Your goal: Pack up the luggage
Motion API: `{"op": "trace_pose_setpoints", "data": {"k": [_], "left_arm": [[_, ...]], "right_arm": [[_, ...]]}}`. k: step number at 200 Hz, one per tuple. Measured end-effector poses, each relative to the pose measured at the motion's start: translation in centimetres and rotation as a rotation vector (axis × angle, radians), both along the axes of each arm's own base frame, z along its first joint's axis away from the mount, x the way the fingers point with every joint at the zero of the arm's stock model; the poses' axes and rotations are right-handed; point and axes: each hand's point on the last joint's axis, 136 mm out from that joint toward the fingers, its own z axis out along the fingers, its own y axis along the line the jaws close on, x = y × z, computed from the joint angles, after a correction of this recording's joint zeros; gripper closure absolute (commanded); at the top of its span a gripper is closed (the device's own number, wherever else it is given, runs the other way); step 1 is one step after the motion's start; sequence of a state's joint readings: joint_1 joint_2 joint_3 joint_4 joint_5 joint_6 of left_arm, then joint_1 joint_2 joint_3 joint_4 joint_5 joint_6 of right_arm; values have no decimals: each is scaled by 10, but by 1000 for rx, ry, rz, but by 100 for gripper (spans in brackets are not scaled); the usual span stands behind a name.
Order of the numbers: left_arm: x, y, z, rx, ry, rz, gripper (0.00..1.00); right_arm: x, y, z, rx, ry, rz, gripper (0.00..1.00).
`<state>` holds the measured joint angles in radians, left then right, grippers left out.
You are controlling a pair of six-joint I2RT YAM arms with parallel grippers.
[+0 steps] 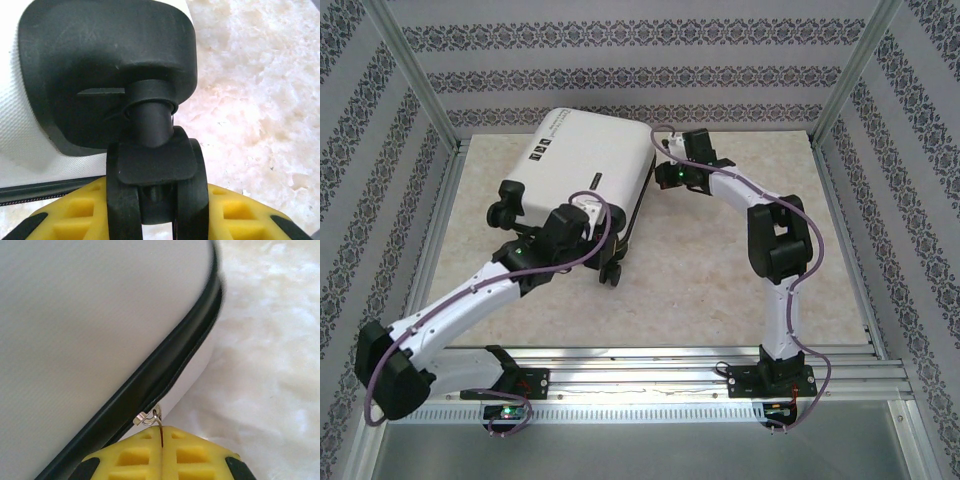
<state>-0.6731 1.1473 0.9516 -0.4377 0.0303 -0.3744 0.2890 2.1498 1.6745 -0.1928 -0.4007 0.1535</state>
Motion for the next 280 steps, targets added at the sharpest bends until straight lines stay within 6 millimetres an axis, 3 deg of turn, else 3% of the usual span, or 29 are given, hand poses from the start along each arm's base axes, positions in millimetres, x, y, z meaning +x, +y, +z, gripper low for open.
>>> {"op": "trace_pose_setpoints", "data": {"k": [41, 68, 89, 121, 161, 244, 280], "left_arm": [[-23, 19, -2, -41, -33, 18, 77], [-24, 26, -3, -61, -47, 43, 75], [-20, 31, -5, -92, -46, 68, 77], [-14, 43, -8, -146, -42, 100, 89], [-5, 64, -8, -202, -61, 158, 96], [-4, 64, -9, -233, -56, 144, 99], [-3, 73, -8, -242, -59, 166, 92]], "right_arm": [[5, -12, -2, 4, 13, -16, 100], [2, -11, -4, 9, 15, -10, 100], [-2, -12, -3, 12, 3, -11, 100], [-3, -12, -3, 16, -14, -11, 100], [-2, -12, -2, 13, -22, -15, 100], [14, -12, -1, -14, 20, -33, 100], [12, -11, -3, -10, 23, -27, 100]]}}
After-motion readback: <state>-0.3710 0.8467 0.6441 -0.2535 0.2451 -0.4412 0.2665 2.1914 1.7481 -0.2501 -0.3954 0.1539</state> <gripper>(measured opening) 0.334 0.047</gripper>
